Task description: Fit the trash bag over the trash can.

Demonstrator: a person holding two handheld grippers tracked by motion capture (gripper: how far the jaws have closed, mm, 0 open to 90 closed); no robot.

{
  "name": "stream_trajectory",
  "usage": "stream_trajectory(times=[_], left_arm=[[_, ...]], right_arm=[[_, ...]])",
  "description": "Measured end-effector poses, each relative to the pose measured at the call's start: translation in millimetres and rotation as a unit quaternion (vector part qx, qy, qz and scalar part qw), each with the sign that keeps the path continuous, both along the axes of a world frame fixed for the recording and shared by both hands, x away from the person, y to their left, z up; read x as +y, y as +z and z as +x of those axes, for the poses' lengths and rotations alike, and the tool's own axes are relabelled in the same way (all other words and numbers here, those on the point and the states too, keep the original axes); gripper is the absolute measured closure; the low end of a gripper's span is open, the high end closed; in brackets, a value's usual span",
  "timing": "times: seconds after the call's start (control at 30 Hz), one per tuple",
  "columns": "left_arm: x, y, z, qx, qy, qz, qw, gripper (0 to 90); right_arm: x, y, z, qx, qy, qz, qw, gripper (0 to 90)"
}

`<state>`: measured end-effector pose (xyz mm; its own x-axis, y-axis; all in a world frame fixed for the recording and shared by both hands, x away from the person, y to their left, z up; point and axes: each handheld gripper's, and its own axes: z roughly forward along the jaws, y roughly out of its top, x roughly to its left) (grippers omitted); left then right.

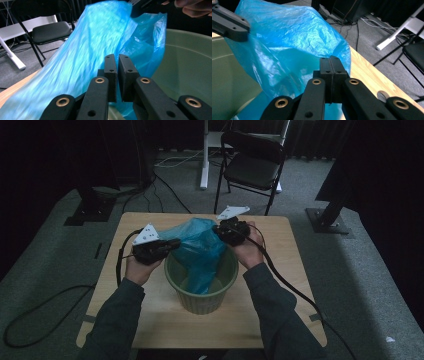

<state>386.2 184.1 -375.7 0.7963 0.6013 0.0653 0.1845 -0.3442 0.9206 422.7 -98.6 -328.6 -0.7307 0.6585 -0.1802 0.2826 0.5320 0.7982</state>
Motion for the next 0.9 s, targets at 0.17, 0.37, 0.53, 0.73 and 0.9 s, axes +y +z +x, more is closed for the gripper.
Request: stream_trajectory(times=[0.17,0.37,0.53,0.73,0.9], left_arm=[[6.3,-1.4,-0.9,0.001,0.006,-0.003,1.0,85.7],[14.3,-3.2,-1.2,0.002,0.016,-0.006,0.9998,88.1],[18.0,-4.2,-1.5,0.003,0.021,-0.01,0.9997,89.3],[23.7,-6.0,-1.8,0.005,0.028,-0.011,0.9995,89.6],[28.4,-8.0,-1.7,0.006,0.039,-0.011,0.9992,89.6]], right_arm=[[-12.0,2.8,-4.4,-0.001,-0.002,0.014,0.9999,90.0],[-27.0,-0.1,-10.1,0.005,-0.008,0.03,0.9995,90.0],[-39.1,-3.8,-13.7,0.011,-0.012,0.039,0.9991,90.0],[-53.0,-8.7,-18.2,0.018,-0.017,0.047,0.9986,90.0],[-63.1,-12.7,-22.0,0.021,-0.023,0.049,0.9983,90.0]])
